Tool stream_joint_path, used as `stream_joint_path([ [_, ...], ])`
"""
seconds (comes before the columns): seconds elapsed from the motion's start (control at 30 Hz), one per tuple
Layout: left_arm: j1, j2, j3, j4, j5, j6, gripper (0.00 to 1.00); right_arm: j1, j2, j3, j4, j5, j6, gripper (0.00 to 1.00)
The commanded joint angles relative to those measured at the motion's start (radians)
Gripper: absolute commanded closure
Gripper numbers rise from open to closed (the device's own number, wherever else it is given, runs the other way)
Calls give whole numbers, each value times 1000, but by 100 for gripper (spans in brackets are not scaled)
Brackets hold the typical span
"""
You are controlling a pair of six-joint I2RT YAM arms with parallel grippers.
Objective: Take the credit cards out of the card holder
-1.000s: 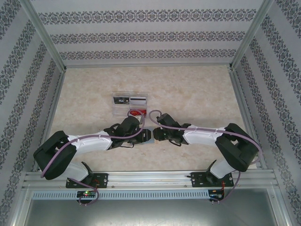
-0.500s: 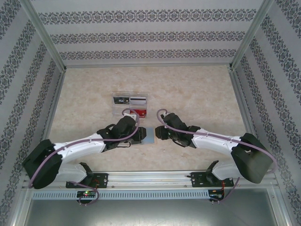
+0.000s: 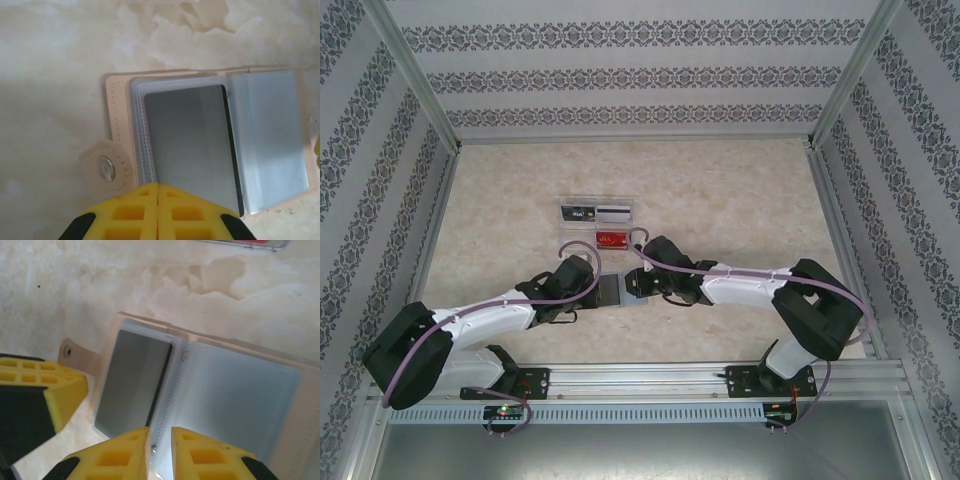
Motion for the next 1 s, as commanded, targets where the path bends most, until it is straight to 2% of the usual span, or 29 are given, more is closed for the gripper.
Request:
stream_joint_path([
  [0.0,13,7,-15,10,8,-5,92,11,37,30,52,-57,43,80],
  [0.27,13,49,-37,76,48,-21,92,15,103,36,94,-91,85,81],
  [0.7,13,70,-41,93,61,-23,92,15,148,49,100,-108,99,78],
  [0.83,13,70,-43,90,60,-24,92,15,157,50,106,-112,104,85],
  [0.97,13,67,-44,90,59,-25,93,14,158,47,106,-113,108,99],
])
